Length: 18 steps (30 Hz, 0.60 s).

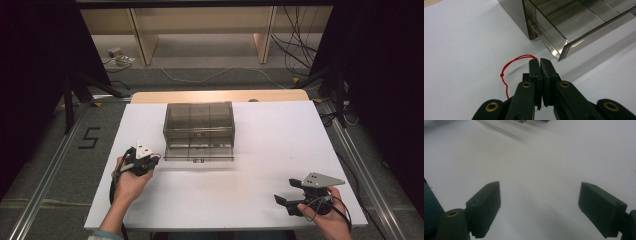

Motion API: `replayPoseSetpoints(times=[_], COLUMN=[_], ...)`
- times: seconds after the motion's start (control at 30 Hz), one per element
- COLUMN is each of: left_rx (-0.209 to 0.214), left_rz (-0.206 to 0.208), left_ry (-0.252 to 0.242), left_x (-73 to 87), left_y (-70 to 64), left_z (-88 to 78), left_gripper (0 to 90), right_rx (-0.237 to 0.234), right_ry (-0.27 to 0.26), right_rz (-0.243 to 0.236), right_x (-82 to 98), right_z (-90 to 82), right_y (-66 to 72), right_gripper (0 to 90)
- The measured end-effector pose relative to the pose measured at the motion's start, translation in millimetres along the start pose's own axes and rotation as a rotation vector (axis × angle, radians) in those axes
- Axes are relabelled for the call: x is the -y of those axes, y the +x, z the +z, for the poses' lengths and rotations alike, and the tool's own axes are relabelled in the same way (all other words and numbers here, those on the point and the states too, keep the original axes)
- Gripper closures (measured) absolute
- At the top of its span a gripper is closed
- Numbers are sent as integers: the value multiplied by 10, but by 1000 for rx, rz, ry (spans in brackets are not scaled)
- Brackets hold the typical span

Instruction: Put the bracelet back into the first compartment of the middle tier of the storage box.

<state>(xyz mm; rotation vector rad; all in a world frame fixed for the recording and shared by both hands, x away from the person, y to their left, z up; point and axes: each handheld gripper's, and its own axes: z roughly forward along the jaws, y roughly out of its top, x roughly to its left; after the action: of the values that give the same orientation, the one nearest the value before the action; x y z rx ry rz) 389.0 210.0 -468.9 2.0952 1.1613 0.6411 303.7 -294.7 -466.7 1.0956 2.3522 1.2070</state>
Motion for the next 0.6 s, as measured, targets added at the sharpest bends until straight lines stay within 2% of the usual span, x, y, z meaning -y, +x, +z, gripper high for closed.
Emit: replayPoseSetpoints(times=[0.6], left_rx=[-13], left_rz=[0], left_ry=[-44], left_x=[-79], left_y=[18], left_z=[-133], left_gripper=[884], right_rx=[-1], right_ry=[0], right_rz=[0], right_x=[0], right_z=[-2], right_y=[0], right_gripper=[190])
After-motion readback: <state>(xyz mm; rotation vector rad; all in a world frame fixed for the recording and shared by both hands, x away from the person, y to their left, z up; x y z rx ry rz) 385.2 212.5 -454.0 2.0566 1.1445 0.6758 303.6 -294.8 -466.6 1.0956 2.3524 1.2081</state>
